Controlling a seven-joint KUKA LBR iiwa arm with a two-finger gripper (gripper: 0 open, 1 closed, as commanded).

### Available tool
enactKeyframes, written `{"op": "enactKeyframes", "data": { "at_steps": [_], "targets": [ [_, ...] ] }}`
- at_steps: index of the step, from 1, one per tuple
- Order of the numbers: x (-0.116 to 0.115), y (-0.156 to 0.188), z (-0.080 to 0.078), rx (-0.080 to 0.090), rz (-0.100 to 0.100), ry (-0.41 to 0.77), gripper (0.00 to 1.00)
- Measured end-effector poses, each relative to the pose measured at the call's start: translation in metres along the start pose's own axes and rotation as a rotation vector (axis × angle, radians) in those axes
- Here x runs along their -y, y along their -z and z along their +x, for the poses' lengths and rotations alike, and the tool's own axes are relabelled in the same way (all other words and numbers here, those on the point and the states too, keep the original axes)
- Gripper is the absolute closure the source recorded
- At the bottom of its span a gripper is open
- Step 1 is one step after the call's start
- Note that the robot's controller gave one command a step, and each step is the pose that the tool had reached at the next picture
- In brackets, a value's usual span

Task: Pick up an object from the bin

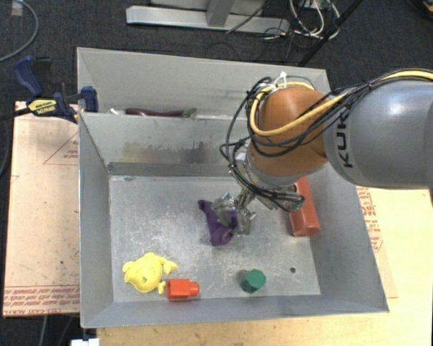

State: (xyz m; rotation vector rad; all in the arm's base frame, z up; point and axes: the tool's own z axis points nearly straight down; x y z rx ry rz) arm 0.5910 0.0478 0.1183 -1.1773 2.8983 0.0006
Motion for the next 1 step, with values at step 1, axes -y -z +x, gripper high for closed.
{"op": "enactKeyframes", "data": {
  "at_steps": [1],
  "targets": [
    [-0.0008,0.0082,0.0006,-0.003,-0.003,-0.001,1.0]
  ]
}}
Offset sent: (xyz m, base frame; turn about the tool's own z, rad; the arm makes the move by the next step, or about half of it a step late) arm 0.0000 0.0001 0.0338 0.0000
